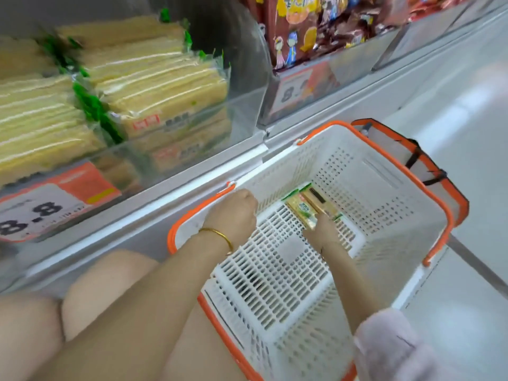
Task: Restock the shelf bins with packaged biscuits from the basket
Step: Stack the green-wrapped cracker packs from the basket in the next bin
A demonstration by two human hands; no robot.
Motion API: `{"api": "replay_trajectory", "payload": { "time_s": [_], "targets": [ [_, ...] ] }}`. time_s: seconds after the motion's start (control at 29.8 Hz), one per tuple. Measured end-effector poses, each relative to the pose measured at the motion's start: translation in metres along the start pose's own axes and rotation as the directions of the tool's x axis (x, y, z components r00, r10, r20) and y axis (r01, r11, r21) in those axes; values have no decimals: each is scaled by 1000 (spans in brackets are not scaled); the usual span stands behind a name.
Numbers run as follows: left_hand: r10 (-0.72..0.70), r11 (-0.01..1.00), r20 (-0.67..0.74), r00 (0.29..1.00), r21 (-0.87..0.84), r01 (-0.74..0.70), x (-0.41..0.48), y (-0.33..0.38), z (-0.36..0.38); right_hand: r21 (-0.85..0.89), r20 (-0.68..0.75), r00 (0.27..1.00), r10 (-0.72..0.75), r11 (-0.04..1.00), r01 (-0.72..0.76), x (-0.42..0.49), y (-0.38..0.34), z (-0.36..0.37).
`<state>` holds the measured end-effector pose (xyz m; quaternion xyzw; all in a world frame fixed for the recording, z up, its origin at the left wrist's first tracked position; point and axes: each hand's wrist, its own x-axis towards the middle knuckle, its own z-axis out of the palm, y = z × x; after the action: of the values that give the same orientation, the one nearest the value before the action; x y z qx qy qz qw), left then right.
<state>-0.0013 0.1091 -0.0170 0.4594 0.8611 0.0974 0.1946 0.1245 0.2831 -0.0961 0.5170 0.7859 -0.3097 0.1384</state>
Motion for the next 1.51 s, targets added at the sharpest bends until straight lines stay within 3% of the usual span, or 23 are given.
{"api": "replay_trajectory", "payload": {
  "time_s": [0.2, 0.37, 0.54, 0.74, 0.84, 0.97, 1.07, 1.17, 1.24, 1.34, 1.41, 1.51],
  "targets": [
    [-21, 998, 16, 1000, -58, 22, 24, 0, 4, -279, -137, 990, -11, 960, -28, 80, 5, 18],
    [-42, 988, 10, 999, -147, 43, 29, 1, 7, -244, -99, 993, 70, 965, -92, 108, 17, 24],
    [-70, 983, 27, 997, -169, 73, 29, 3, 8, -369, -112, 992, 63, 924, -100, 103, 24, 30],
    [-80, 977, 72, 994, -194, 92, 27, 6, 10, -220, -66, 994, 85, 971, -98, 93, 37, 32],
    [-93, 977, 80, 992, -183, 106, 26, 5, 11, -3, -55, 996, 65, 998, -66, 89, 39, 23],
    [-101, 976, 88, 991, -183, 115, 26, 6, 12, 422, -188, 972, 140, 905, -48, 84, 44, 14],
    [-105, 976, 92, 990, -182, 121, 26, 6, 12, 578, -56, 992, 113, 814, -60, 76, 42, 13],
    [-115, 975, 105, 988, -177, 133, 25, 4, 13, 408, 56, 995, 85, 908, -100, 75, 40, 26],
    [-115, 976, 111, 987, -173, 133, 25, 3, 14, 152, 19, 998, 66, 986, -68, 77, 39, 37],
    [-110, 977, 109, 988, -173, 128, 26, 2, 14, -136, -22, 999, 46, 989, -48, 74, 32, 47],
    [-109, 977, 107, 988, -172, 127, 26, 1, 15, -173, -38, 998, 52, 983, -58, 72, 28, 50],
    [-109, 976, 109, 988, -175, 127, 24, 1, 15, -35, -31, 998, 63, 997, -64, 70, 23, 52]
  ]
}}
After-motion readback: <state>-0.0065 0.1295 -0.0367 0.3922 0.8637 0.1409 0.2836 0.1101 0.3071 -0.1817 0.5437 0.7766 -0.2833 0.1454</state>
